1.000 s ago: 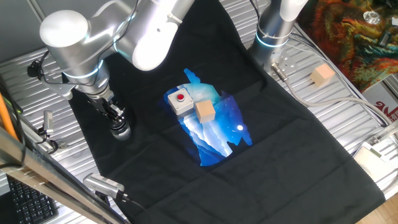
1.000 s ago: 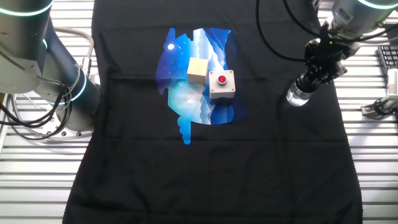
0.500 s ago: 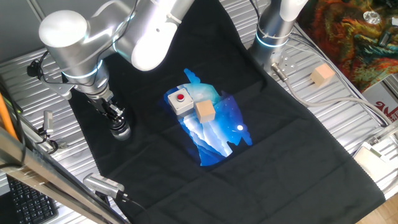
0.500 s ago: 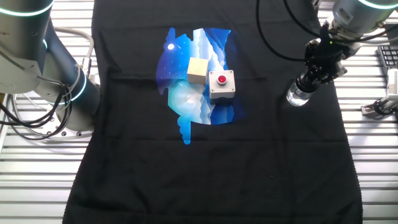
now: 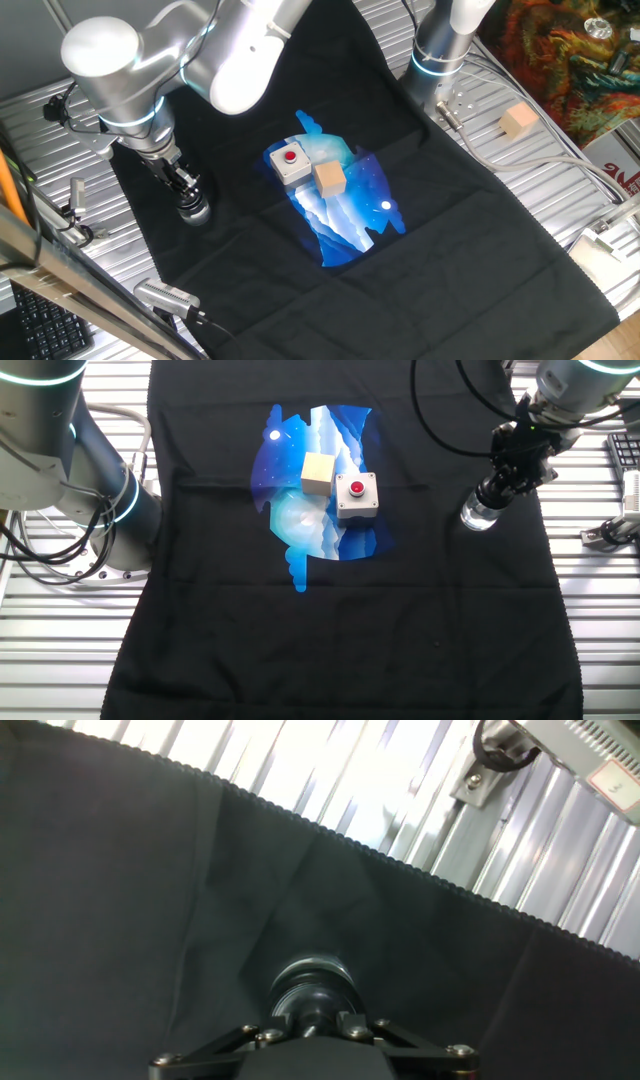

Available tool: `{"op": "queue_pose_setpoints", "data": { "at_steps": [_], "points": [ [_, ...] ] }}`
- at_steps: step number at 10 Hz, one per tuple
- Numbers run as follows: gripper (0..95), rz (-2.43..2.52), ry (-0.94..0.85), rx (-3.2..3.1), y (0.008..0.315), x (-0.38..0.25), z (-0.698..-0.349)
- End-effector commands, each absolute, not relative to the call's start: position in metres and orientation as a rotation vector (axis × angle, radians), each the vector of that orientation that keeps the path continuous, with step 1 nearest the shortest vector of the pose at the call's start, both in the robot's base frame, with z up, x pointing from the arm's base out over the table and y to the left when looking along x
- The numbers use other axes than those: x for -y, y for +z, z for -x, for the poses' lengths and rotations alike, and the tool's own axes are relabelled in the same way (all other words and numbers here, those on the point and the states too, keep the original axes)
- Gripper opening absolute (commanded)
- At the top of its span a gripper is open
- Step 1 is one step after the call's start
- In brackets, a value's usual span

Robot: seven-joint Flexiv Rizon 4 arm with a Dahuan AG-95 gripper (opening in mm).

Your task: Screw the lid onto the jar

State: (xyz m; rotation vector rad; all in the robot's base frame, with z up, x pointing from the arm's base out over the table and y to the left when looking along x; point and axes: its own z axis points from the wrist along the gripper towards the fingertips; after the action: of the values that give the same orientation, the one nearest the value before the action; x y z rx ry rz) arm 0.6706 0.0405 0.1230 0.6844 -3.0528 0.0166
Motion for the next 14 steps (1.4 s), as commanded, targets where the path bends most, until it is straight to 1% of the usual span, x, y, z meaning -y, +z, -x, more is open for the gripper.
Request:
{"op": "queue_pose_setpoints", "data": {
  "at_steps": [1, 9, 14],
  "points": [
    [0.0, -0.641, 0.021, 3.056, 0.1193, -0.0399, -0.6704],
    [0.0, -0.440, 0.000, 3.084, 0.1183, -0.0397, -0.6706],
    [0.0, -0.434, 0.008, 3.081, 0.1190, -0.0404, -0.6716]
  ]
}}
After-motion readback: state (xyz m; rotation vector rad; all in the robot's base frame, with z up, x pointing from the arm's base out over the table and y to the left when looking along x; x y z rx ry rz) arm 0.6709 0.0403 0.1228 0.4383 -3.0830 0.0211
